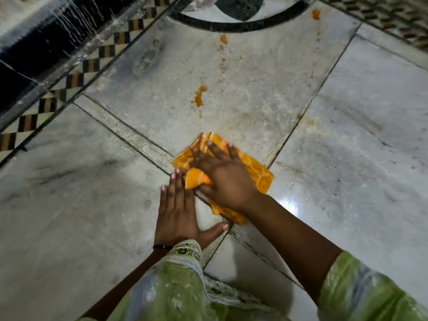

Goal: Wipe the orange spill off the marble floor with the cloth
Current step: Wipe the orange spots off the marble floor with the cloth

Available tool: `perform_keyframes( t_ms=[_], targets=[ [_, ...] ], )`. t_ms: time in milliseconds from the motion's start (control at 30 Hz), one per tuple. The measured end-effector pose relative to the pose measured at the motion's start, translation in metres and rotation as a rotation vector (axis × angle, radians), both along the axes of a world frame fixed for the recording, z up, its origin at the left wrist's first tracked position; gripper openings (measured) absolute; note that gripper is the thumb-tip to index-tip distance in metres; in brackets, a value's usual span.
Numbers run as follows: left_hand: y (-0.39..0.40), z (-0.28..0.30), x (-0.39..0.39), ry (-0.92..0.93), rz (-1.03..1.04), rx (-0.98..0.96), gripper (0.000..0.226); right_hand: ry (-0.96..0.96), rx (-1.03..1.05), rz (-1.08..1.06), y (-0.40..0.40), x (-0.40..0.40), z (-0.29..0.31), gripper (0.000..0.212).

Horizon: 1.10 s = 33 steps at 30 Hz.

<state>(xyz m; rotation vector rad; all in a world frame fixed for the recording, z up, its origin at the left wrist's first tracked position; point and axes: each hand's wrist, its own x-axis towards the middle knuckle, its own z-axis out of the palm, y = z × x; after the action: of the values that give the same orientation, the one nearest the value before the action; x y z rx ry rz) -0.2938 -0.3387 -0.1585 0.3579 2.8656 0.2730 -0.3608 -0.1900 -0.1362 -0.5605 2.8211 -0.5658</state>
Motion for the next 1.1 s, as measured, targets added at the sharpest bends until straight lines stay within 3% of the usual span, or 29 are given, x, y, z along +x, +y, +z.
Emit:
perform_keyframes(
  t_ms=[67,167,233,300,433,500,567,633,700,867,1100],
  targets=[
    [0.000,0.001,-0.001,-0.013,0.001,-0.012,0.129,-0.132,-0.464,-0.124,0.014,0.012,0.020,0.050],
    [0.001,0.001,-0.002,-0.020,-0.004,-0.051,0.131,-0.469,-1.207,-0.599,0.066,0.004,0.059,0.026],
    [0.001,0.001,-0.003,-0.021,-0.006,-0.056,0.131,-0.709,-1.442,-0.730,0.119,-0.005,0.073,0.030],
    [0.001,0.000,-0.003,-0.010,-0.007,-0.060,0.132,-0.617,-1.337,-0.867,0.172,-0.012,0.075,0.037],
    [0.000,-0.004,-0.003,0.009,-0.006,-0.056,0.132,0.009,-0.750,-1.343,0.224,-0.012,0.058,0.044],
    [0.000,-0.005,-0.002,0.022,-0.005,-0.049,0.132,0.221,-0.603,-1.228,0.206,-0.014,0.046,0.044],
    [0.000,-0.004,-0.003,0.036,-0.005,-0.039,0.131,0.110,-0.329,-0.926,0.159,-0.013,0.028,0.052],
    [-0.001,-0.003,-0.002,0.034,-0.018,-0.031,0.130,-0.024,0.111,-0.626,0.116,-0.009,0.009,0.065],
    [-0.001,-0.002,-0.002,0.027,-0.026,-0.046,0.129,0.003,0.314,-0.484,0.103,-0.003,-0.004,0.072],
    [0.000,-0.001,-0.002,-0.020,-0.043,-0.080,0.124,0.074,0.418,-0.312,0.156,0.024,-0.004,0.070],
    [0.026,-0.003,-0.045,0.065,0.199,0.105,0.107,-0.159,0.185,-0.893,0.154,-0.045,-0.003,0.069]
  ],
)
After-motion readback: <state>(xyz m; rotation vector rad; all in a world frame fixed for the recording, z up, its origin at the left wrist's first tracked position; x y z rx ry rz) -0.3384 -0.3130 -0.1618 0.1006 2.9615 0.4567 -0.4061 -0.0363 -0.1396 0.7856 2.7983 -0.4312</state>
